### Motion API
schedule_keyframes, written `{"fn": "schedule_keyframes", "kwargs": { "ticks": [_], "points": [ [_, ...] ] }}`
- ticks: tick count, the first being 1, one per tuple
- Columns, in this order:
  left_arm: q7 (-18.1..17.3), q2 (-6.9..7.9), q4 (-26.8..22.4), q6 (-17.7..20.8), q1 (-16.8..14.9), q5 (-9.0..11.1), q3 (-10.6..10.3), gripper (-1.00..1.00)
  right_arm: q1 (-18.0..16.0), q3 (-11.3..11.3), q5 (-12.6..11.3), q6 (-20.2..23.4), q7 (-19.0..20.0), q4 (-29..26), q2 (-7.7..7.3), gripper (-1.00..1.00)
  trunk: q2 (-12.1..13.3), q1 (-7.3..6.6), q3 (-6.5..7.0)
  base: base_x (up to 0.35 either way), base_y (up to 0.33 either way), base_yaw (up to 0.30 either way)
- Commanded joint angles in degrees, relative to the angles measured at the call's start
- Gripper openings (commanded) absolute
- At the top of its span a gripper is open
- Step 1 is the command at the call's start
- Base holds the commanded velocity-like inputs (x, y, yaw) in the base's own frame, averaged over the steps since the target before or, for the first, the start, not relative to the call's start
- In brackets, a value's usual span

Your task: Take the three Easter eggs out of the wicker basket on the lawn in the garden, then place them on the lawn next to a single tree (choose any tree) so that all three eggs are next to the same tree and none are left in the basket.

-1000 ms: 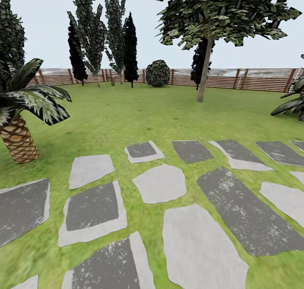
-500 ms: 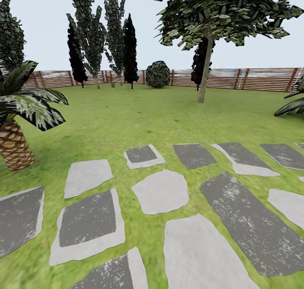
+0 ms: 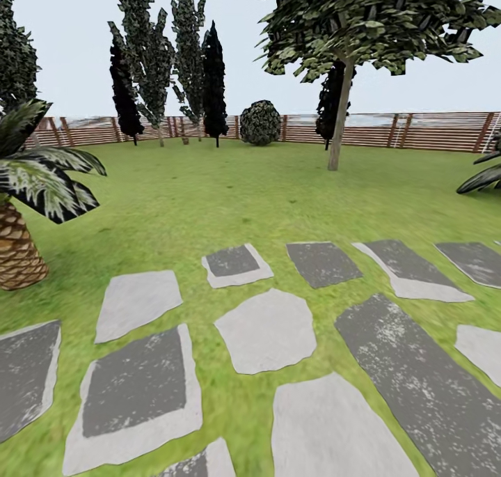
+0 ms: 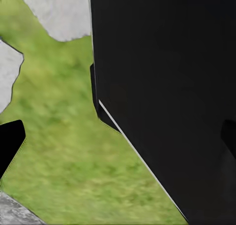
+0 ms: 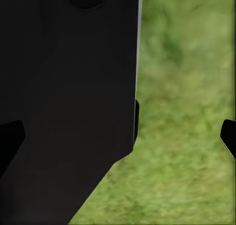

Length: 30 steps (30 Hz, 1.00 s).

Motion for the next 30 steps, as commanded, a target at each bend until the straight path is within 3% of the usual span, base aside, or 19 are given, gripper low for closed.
{"fn": "schedule_keyframes", "kwargs": {
  "ticks": [1,30],
  "points": [
    [0.0,0.01,-0.1,0.0,0.0,0.0,0.0,1.00,-0.1,0.0,0.0,0.0,0.0,0.1,0.02,1.00,0.0,0.03,-0.04,0.330,0.000,0.000],
    [0.0,0.02,-0.1,0.0,0.0,0.0,0.0,1.00,-0.1,0.0,-0.1,0.0,0.0,0.1,-0.02,1.00,0.0,0.03,-0.04,0.330,0.000,0.000]
  ]
}}
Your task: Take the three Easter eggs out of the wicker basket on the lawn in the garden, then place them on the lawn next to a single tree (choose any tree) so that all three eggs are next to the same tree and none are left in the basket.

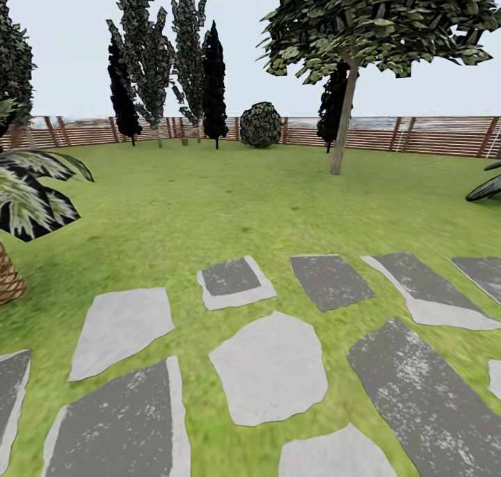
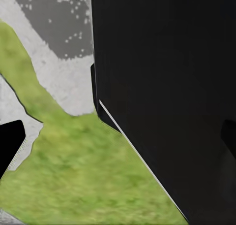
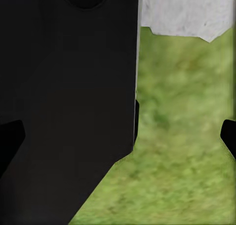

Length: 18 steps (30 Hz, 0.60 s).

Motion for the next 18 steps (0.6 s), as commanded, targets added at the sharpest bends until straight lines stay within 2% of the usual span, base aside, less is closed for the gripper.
{"fn": "schedule_keyframes", "kwargs": {
  "ticks": [1,18],
  "points": [
    [0.0,0.00,-0.1,0.0,0.0,0.0,0.0,1.00,-0.1,0.1,0.0,0.0,0.0,0.1,0.00,1.00,0.0,0.03,-0.04,0.330,0.000,0.000],
    [0.0,0.00,-0.1,0.0,0.0,0.0,0.0,1.00,-0.1,0.0,-0.1,0.0,0.0,0.1,-0.02,1.00,0.0,0.03,-0.04,0.330,0.000,0.000]
  ]
}}
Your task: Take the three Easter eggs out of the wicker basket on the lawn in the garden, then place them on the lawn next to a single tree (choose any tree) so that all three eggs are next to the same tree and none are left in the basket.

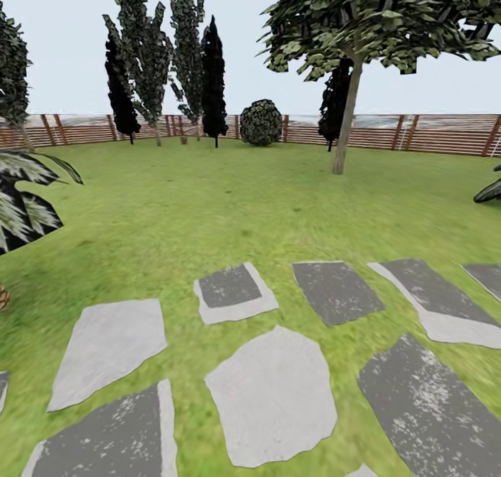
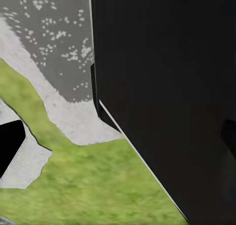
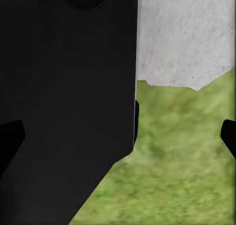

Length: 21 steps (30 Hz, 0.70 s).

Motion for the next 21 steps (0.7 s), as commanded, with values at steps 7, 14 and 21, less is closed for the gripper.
{"fn": "schedule_keyframes", "kwargs": {
  "ticks": [7,14,21],
  "points": [
    [0.0,0.00,-0.1,0.0,0.0,0.0,0.0,1.00,-0.1,0.1,0.0,0.0,0.0,0.1,0.01,1.00,0.0,0.04,-0.04,0.330,0.000,0.000],
    [0.0,0.00,-0.1,0.0,0.0,0.0,0.0,1.00,-0.1,0.1,0.1,0.0,0.0,0.1,0.00,1.00,0.0,0.04,-0.04,0.330,0.000,0.000],
    [0.0,0.00,-0.1,0.0,0.0,0.0,0.0,1.00,-0.1,0.1,0.1,0.0,0.0,0.1,0.00,1.00,0.0,0.04,-0.04,0.330,0.000,0.000]
  ]
}}
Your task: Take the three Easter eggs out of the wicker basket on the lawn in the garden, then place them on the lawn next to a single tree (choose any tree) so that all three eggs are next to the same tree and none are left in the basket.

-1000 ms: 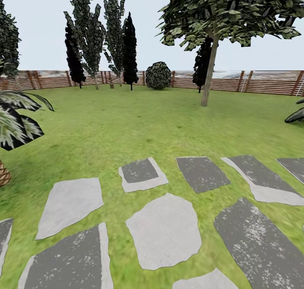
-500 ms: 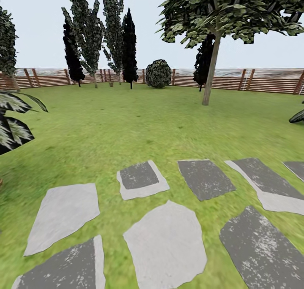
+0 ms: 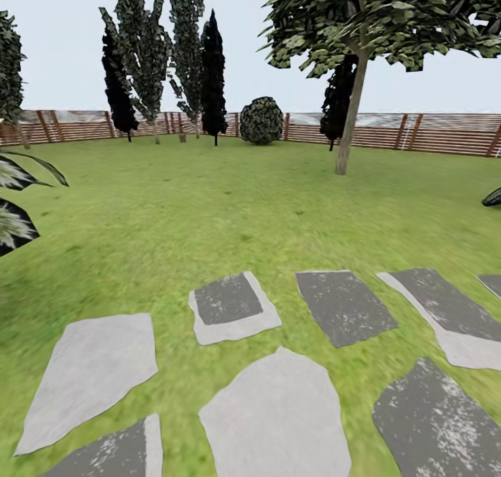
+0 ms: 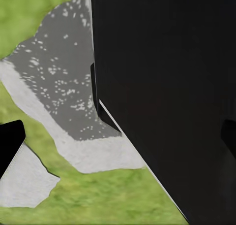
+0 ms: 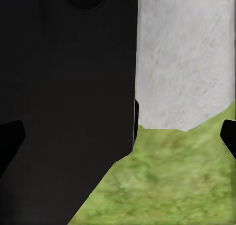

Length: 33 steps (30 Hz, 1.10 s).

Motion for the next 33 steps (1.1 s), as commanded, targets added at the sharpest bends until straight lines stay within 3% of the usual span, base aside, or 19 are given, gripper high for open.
{"fn": "schedule_keyframes", "kwargs": {
  "ticks": [1,33],
  "points": [
    [0.0,0.00,-0.1,0.0,0.0,0.0,0.0,1.00,-0.1,0.0,0.0,0.0,0.0,0.1,0.00,1.00,0.0,0.02,-0.04,0.330,0.000,0.000],
    [0.1,0.00,-0.1,0.0,0.0,-0.1,0.0,1.00,-0.1,0.0,-0.1,0.0,0.0,0.1,-0.01,1.00,0.0,0.02,-0.04,0.330,0.000,0.000]
  ]
}}
